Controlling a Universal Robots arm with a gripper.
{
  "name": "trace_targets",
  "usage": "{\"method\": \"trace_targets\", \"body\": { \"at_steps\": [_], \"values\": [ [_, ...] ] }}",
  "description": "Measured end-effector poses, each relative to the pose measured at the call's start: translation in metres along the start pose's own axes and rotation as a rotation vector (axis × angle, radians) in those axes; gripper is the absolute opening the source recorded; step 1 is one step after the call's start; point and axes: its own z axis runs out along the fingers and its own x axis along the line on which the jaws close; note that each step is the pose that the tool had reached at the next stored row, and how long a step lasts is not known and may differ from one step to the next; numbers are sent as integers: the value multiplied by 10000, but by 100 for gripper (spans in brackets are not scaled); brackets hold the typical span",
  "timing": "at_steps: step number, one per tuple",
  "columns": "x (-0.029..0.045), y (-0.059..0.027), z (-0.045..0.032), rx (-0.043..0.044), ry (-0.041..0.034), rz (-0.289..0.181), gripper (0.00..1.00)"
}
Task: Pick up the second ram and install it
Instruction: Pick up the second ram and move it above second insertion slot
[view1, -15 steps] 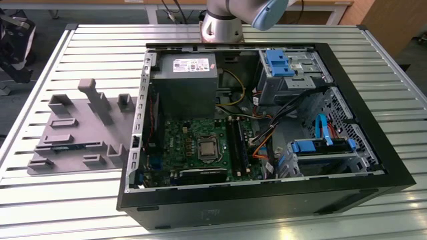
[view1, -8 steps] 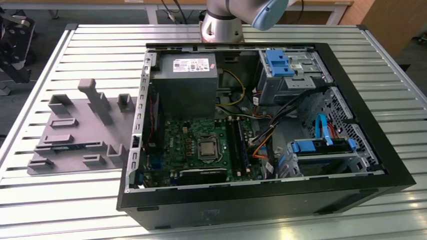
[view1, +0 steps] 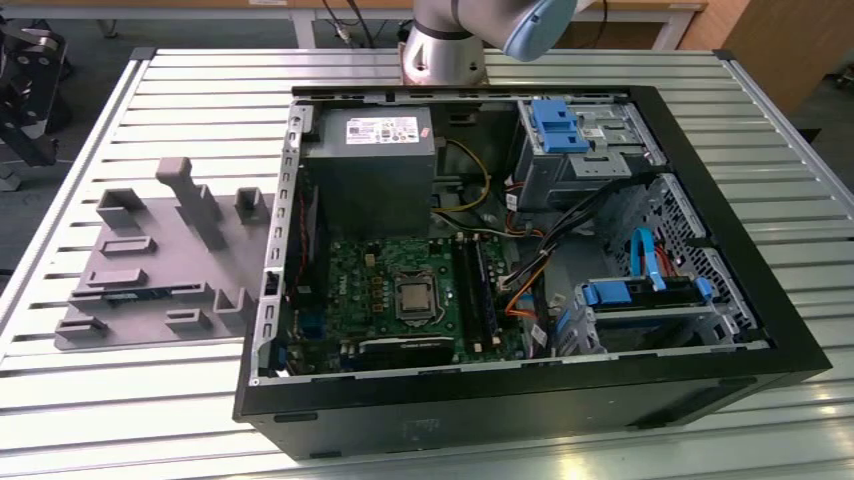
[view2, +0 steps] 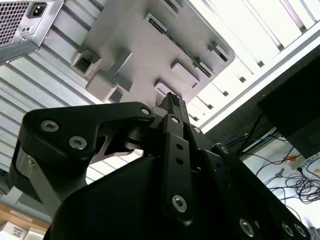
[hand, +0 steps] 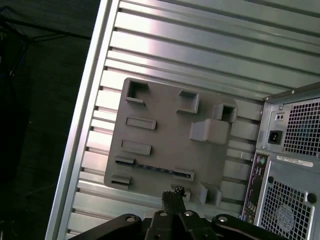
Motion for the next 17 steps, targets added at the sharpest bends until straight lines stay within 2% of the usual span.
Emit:
{"method": "trace_targets", "body": {
  "at_steps": [7, 17],
  "values": [
    [8, 2, 1, -9, 15, -371, 11],
    [18, 3, 1, -10, 18, -414, 11]
  ]
}}
